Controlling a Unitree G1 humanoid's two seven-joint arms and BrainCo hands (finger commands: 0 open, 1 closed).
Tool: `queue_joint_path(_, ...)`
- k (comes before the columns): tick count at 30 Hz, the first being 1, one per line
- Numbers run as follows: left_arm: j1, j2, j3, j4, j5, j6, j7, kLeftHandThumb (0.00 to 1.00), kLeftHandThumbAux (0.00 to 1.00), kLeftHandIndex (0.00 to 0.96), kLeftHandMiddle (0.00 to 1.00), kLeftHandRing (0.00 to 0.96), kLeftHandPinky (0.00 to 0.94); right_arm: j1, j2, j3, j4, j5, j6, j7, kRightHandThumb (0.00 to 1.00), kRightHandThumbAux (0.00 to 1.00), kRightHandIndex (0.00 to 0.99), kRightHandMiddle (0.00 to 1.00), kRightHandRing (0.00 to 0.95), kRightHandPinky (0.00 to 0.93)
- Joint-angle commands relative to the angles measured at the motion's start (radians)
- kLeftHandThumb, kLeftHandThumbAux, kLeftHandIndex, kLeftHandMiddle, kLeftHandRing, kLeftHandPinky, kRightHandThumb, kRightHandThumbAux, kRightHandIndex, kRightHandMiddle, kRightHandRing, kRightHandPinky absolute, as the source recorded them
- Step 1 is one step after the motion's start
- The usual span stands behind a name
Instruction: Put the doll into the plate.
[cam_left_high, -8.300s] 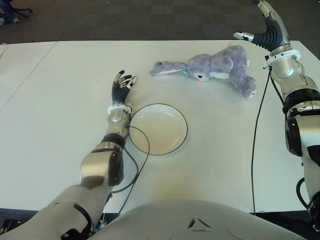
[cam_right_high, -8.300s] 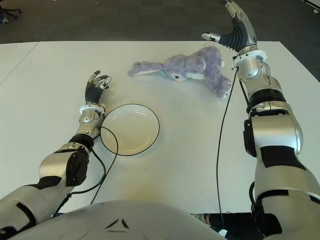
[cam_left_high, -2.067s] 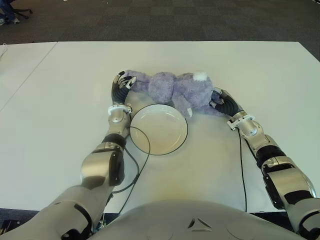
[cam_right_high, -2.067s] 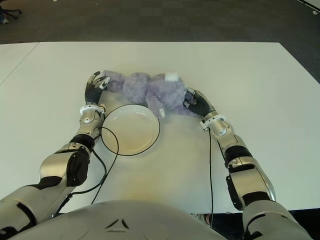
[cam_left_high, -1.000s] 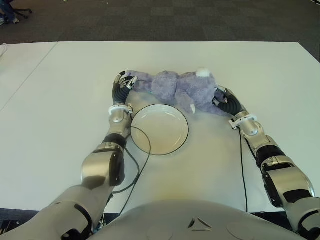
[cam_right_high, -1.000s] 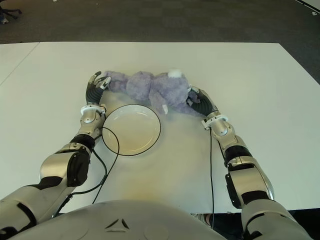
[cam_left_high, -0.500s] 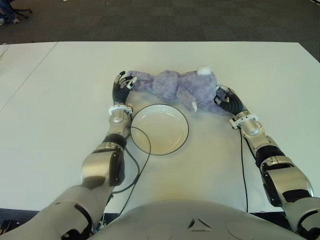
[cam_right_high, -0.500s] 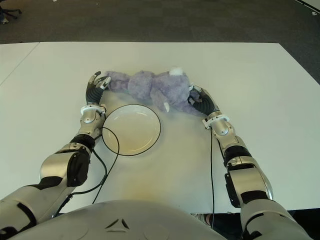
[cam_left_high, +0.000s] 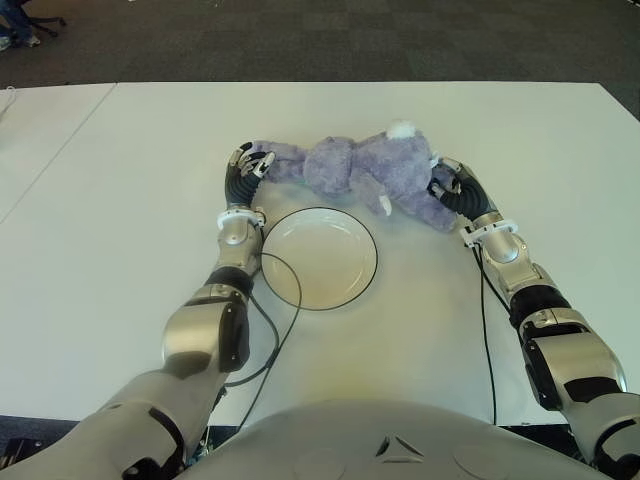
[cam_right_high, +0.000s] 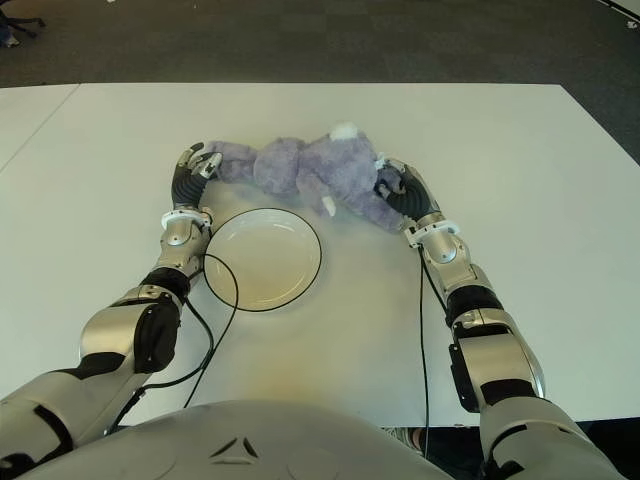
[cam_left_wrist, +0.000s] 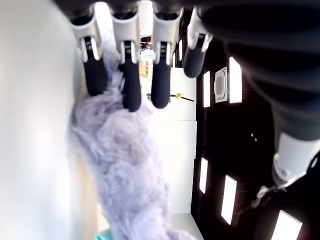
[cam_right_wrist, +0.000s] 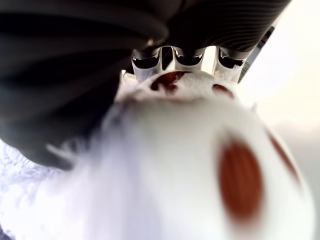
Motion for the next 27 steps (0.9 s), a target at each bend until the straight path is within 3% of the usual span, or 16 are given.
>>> queue_joint_path(1,0.196,-0.054,-0.002,0.138,0.003,0.118,-0.006,0.0,0.587,0.169,0.296,0.312,0.292,0.0,0.013,-0.008,-0.065,-0.039,-0.043,-0.072,0.703,0.718,0.439,0.876,0.879,0.879)
queue_joint_path(9,0.151,-0.053,-0.053,0.135,0.057,0.154,0.069,0.0,0.644,0.138,0.259,0.279,0.247,0.005,0.018,0.0,-0.104,-0.078,-0.042,-0.122,0.703,0.718,0.439,0.88,0.887,0.886)
queue_joint_path(15,0.098,-0.042,-0.147,0.134,0.153,0.15,0.129,0.0,0.697,0.107,0.213,0.252,0.267,0.016,0.019,0.012,-0.08,-0.1,-0.058,-0.139,0.703,0.717,0.439,0.878,0.887,0.887)
queue_joint_path(18,0.021,-0.023,-0.266,0.131,0.275,0.117,0.181,0.011,0.715,0.091,0.181,0.224,0.239,0.015,0.023,0.023,-0.067,-0.105,-0.059,-0.128,0.703,0.717,0.439,0.875,0.883,0.883)
queue_joint_path(20,-0.018,-0.012,-0.331,0.126,0.341,0.077,0.222,0.044,0.713,0.067,0.141,0.174,0.165,0.014,0.025,0.029,-0.062,-0.109,-0.058,-0.127,0.703,0.717,0.439,0.873,0.88,0.882)
queue_joint_path(27,-0.089,0.041,-0.531,0.128,0.533,-0.001,0.369,0.108,0.702,0.043,0.076,0.093,0.091,0.01,0.044,0.045,-0.048,-0.125,-0.053,-0.143,0.703,0.717,0.44,0.872,0.879,0.881)
